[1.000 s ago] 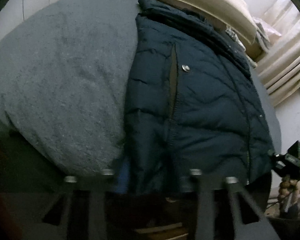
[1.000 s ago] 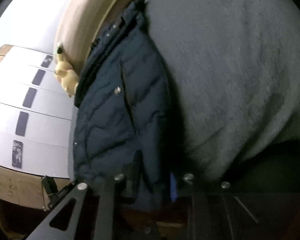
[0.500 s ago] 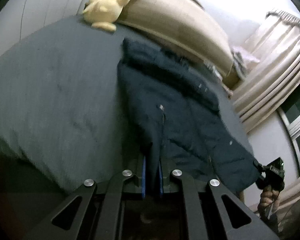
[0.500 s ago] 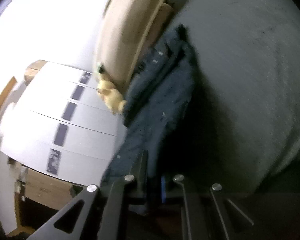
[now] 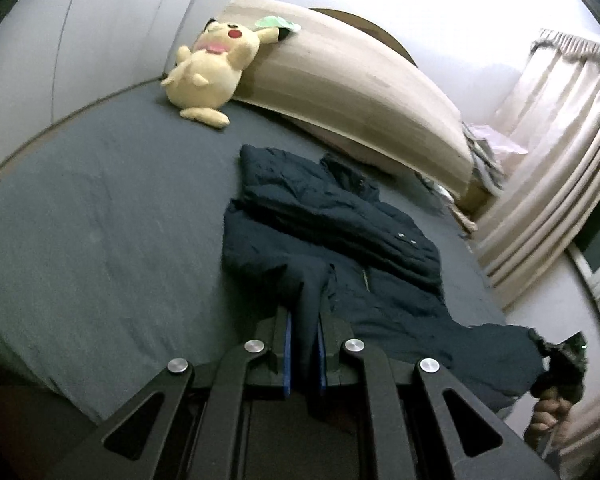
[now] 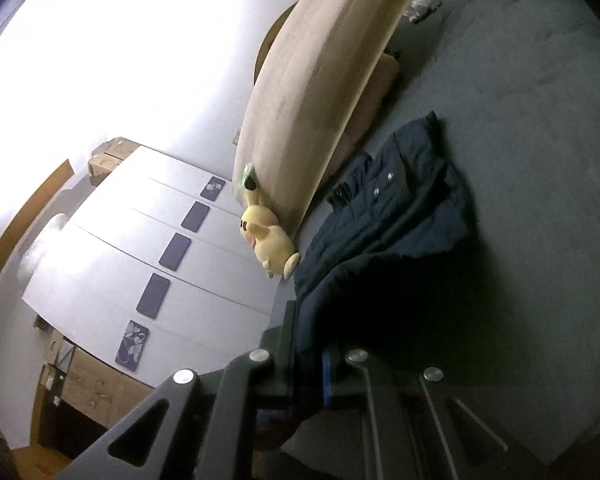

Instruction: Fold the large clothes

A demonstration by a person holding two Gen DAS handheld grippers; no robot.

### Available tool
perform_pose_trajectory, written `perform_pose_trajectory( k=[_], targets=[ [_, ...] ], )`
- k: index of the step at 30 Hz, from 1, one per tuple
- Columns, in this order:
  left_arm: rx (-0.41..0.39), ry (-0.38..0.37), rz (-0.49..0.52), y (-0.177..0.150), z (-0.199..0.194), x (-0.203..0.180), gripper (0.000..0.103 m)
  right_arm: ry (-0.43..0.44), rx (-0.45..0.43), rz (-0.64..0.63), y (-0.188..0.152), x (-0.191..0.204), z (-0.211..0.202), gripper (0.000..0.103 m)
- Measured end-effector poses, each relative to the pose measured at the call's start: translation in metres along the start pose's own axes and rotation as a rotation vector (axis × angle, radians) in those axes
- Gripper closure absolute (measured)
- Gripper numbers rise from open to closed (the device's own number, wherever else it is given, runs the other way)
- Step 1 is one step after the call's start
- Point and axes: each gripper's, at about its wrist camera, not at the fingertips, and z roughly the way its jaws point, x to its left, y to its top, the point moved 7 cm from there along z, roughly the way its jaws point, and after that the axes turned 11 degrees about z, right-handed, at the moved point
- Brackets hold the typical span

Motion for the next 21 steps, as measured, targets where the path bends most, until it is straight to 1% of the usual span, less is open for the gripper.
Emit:
perform_pose_trajectory(
  k=[4, 10, 21],
  targets=[
    [-0.006, 0.041, 0.017, 0.007, 0.003, -0.006, 0.093, -0.004, -0.012, -0.009, 0.009, 0.004, 0.011, 0.093],
    [-0.001, 0.07, 0.018, 0.014, 0.008, -0.006, 0.093, -0.009, -0.028, -0.002, 0.016, 0.007, 0.019, 0.093],
    [0.0, 0.085, 0.014, 0.025, 0.017, -0.006, 0.093, -0.029, -0.06, 0.011, 0.028, 0.007, 0.028, 0.093]
  ],
)
